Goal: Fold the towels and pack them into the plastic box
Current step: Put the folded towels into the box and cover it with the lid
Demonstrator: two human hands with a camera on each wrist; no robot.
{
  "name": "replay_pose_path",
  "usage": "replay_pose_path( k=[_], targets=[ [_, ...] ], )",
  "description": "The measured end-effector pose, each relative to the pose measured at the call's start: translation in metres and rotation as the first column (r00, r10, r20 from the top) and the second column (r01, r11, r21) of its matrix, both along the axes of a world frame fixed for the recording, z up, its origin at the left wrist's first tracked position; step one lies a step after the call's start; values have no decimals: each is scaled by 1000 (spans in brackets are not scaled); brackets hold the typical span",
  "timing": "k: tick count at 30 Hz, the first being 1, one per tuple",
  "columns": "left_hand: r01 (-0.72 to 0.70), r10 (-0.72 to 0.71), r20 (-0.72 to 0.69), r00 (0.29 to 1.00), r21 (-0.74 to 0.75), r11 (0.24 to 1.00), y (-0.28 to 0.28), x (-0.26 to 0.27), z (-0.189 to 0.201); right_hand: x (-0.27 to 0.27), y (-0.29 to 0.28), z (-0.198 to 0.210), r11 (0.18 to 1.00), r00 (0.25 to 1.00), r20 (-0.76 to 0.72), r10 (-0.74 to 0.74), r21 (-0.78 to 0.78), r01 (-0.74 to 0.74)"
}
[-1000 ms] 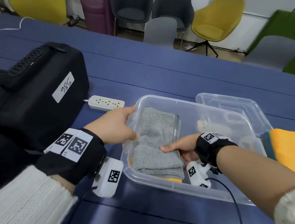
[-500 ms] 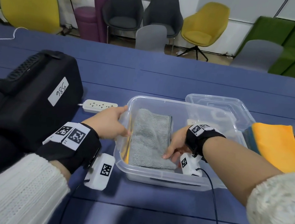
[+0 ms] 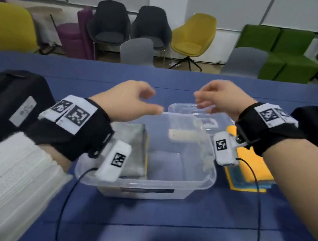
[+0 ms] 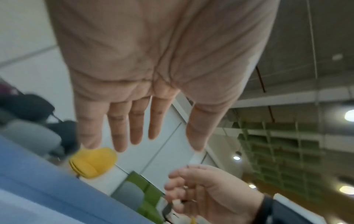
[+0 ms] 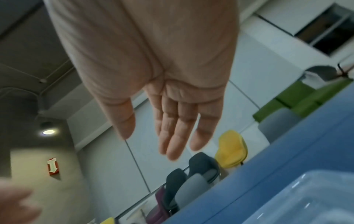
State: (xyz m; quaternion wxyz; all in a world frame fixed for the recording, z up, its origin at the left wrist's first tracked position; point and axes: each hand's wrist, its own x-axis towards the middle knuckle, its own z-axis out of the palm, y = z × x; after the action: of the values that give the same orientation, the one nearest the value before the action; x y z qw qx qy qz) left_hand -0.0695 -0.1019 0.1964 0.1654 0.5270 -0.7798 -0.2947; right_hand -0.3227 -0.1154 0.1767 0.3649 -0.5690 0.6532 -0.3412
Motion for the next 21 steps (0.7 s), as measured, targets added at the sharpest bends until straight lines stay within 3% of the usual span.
replay_pose_path(
  k=[3, 5, 8, 12, 17, 21],
  targets=[
    [48, -5, -371, 929, 107, 993, 9, -91, -6, -69, 6, -8, 972, 978, -115, -176, -177, 154],
    [71, 42, -465, 884, 222, 972, 10, -157, -26, -113, 13, -27, 953, 940, -205, -271, -193, 232],
    [14, 176, -428, 886, 405, 914, 11, -246, -71, -167, 28, -66, 933, 872, -332, -359, -139, 332],
    [-187, 381, -230, 896, 583, 791, 17, -320, -135, -209, 43, -118, 919, 826, -472, -309, 77, 388],
    [-369, 611, -107, 785, 711, 599, 19, -339, -188, -225, 54, -163, 816, 901, -335, -274, 414, 403],
    [-306, 683, -147, 715, 813, 495, 16, -336, -225, -234, 59, -197, 758, 933, -105, -345, 555, 343]
  ],
)
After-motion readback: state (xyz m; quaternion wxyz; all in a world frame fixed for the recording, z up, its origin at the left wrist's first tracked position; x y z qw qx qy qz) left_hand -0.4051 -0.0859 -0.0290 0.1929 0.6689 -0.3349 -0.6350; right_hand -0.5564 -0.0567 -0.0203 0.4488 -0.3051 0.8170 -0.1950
